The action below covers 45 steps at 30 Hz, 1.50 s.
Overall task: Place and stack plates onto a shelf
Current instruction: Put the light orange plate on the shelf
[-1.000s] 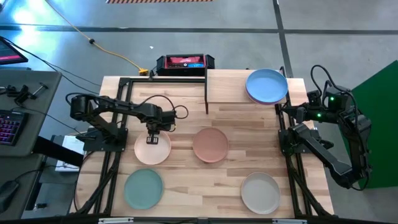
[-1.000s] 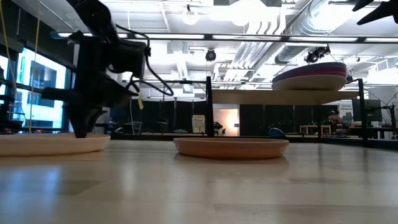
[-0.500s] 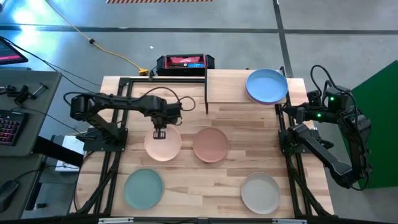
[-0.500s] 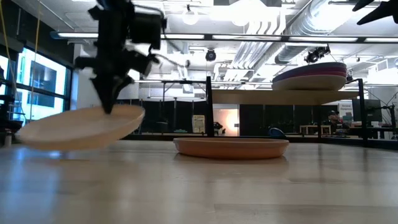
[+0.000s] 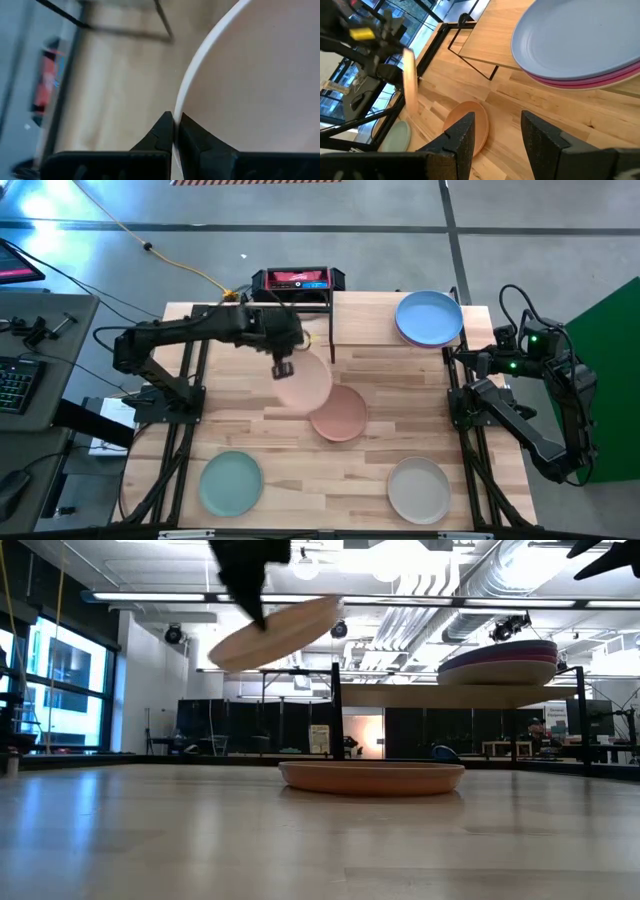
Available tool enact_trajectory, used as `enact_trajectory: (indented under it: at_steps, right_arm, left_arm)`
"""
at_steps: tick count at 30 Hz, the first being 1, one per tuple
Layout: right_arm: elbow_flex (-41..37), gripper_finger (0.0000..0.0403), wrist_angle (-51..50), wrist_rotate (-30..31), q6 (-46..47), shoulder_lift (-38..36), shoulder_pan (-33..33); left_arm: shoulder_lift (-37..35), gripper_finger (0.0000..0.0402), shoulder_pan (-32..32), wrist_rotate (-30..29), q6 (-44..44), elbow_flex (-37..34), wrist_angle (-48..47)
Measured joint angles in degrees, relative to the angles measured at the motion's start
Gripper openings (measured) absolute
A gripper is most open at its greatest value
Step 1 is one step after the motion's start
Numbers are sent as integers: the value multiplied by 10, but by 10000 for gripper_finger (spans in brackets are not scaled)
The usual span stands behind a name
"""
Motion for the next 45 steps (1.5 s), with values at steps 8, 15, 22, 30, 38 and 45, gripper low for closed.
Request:
enact_trajectory:
  at_steps: [8, 15, 22, 30, 38, 45]
  right_arm:
    - [0, 142, 0, 0, 0, 0, 0]
    - [0, 142, 0, 0, 0, 0, 0]
    - [0, 142, 0, 1, 0, 0, 0]
    - [0, 142, 0, 30, 7, 0, 0]
    - [0, 142, 0, 31, 47, 0, 0]
    - [0, 142, 106, 31, 14, 3, 0]
  left_arm:
    - [0, 0, 43, -86, -1, 73, 212]
    - [4, 0, 98, -88, 17, 74, 418]
    - [22, 0, 149, -76, -58, 74, 447]
    - [71, 0, 162, -17, -106, 74, 478]
    - [132, 0, 159, 48, -143, 74, 479]
    - [147, 0, 146, 55, -148, 74, 456]
